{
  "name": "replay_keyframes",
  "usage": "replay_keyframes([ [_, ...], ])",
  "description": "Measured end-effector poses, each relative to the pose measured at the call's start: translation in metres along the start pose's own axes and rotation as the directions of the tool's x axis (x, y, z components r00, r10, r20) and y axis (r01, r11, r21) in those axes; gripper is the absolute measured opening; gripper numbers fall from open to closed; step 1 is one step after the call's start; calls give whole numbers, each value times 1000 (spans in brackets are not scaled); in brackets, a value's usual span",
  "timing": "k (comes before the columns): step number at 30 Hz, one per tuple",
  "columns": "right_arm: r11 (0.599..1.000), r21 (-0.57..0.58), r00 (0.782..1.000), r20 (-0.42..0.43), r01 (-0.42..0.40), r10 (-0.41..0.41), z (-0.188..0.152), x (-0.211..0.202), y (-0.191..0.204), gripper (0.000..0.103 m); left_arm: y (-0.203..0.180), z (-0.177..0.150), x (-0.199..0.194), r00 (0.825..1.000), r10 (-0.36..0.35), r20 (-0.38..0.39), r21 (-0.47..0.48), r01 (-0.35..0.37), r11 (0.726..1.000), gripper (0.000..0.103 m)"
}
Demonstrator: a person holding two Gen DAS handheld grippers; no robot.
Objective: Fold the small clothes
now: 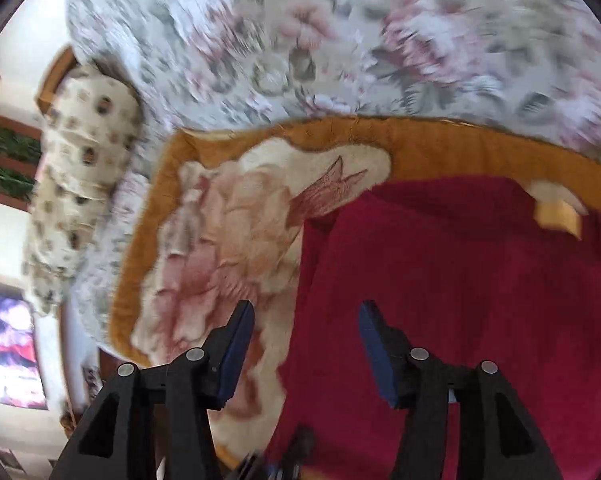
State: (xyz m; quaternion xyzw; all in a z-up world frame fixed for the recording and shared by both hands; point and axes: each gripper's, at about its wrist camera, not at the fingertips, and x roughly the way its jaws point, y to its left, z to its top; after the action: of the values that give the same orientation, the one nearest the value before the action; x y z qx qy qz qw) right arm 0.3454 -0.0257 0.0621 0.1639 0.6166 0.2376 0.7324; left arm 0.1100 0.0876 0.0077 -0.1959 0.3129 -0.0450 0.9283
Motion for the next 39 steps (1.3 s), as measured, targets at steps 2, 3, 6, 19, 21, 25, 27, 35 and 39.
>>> replay_keyframes([
  [2, 1000, 16, 1000, -19, 18, -18, 10, 14, -3, 53, -9, -1, -2, 1000, 23, 20, 67, -24, 997, 8],
  [3, 1000, 20, 999, -32, 24, -23, 12, 19, -4, 55, -15, -2, -5, 999, 33, 41, 109, -37, 993, 8],
  [6, 999, 27, 996, -79, 32, -30, 17, 32, -6, 56, -36, -7, -12, 994, 44, 97, 234, -65, 970, 8],
  [19, 919, -292, 930, -177, 263, -322, 21, 58, 27, 38, -100, -22, -17, 982, 17, 186, 545, -118, 830, 8],
  [21, 923, -272, 936, -148, 272, -319, 23, 46, 18, 15, -100, -19, -15, 983, 24, 182, 558, -123, 821, 8],
  [25, 967, -203, 985, -49, 153, -166, 14, -20, -12, 14, -110, -24, -20, 977, 10, 215, 624, -145, 768, 8],
  [27, 979, -158, 991, -2, 130, -131, 8, -52, -31, 14, -119, -27, -29, 971, -27, 236, 647, -137, 750, 8],
  [35, 998, 49, 990, 135, 43, -49, -39, -178, -139, 14, -187, -49, -84, 943, -216, 253, 743, -46, 667, 8],
  [39, 995, 81, 988, 139, 49, -60, -60, -207, -182, 14, -226, -73, -87, 943, -286, 171, 807, 33, 590, 8],
])
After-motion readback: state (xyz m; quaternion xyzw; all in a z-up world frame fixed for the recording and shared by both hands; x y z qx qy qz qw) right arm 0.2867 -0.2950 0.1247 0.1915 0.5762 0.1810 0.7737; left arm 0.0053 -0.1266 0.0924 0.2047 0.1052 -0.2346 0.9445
